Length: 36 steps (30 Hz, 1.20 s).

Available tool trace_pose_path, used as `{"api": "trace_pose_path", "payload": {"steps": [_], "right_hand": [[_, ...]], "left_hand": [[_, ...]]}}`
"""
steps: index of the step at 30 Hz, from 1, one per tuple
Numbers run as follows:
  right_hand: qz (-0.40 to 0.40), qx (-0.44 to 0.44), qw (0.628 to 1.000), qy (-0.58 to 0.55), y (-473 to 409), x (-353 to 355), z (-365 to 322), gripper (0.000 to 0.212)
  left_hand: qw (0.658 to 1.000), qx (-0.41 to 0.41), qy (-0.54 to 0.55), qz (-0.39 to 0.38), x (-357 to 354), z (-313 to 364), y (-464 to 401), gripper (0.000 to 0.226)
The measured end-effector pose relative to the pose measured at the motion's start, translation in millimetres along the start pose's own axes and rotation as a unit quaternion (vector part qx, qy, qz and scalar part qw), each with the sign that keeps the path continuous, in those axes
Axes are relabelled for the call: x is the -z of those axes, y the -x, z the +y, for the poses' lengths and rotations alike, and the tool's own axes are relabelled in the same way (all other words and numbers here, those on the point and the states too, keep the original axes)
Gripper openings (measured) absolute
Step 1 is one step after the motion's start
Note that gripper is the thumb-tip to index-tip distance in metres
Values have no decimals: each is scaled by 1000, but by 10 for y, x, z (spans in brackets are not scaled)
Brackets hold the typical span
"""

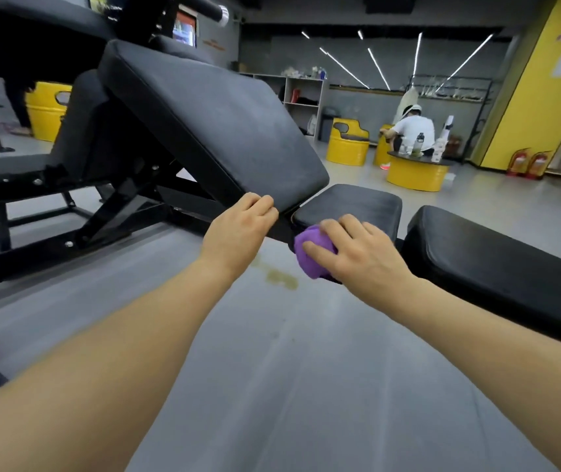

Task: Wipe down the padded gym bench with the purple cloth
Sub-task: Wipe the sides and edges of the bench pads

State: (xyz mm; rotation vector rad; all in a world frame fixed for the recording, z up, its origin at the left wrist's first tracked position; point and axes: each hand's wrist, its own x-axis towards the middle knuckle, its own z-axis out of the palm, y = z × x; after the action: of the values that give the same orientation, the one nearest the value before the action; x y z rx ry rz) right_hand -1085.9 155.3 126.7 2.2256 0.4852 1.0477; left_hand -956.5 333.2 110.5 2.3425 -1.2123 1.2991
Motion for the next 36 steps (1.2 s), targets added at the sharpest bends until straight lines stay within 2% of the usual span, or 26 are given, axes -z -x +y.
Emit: {"api": "trace_pose_path", "payload": {"steps": [4,7,10,12,14,17,22,24,26,29,33,36], "right_hand": [[-3,4,1000,-2,218,77,85,32],[-3,4,1000,-6,-91,-19,-94,26],[-5,11,1000,3,-330,-108,-232,35],[-17,10,1000,3,-185,-63,-160,36],[-18,12,1000,-20,168,33,-7,34],[-15,-5,999,-35,623,206,181,32],[-29,-24,999,-10,167,72,-58,24],[-16,-19,1000,-7,-59,-6,-138,36],[-13,-22,1000,-7,1,-7,-98,40],[4,-32,999,-34,475,107,106,34],[-23,-92,995,-39,846,276,251,34],[-31,-104,994,-34,656,252,166,29]], "left_hand": [[997,-41,-50,33,8,-12,22,20],[995,-58,-67,39,30,-16,23,25],[994,-66,-83,33,31,-23,43,29],[995,-57,-83,27,36,-6,48,24],[997,-35,-73,10,53,37,46,34],[997,-16,-72,-4,76,91,56,35],[995,-13,-102,-19,109,154,30,33],[992,-13,-120,-23,114,171,20,26],[989,-13,-143,-25,115,170,15,19],[984,-2,-174,-36,116,206,-4,18],[989,34,-124,-73,133,358,-50,21],[995,22,-87,-54,141,493,-17,24]]}}
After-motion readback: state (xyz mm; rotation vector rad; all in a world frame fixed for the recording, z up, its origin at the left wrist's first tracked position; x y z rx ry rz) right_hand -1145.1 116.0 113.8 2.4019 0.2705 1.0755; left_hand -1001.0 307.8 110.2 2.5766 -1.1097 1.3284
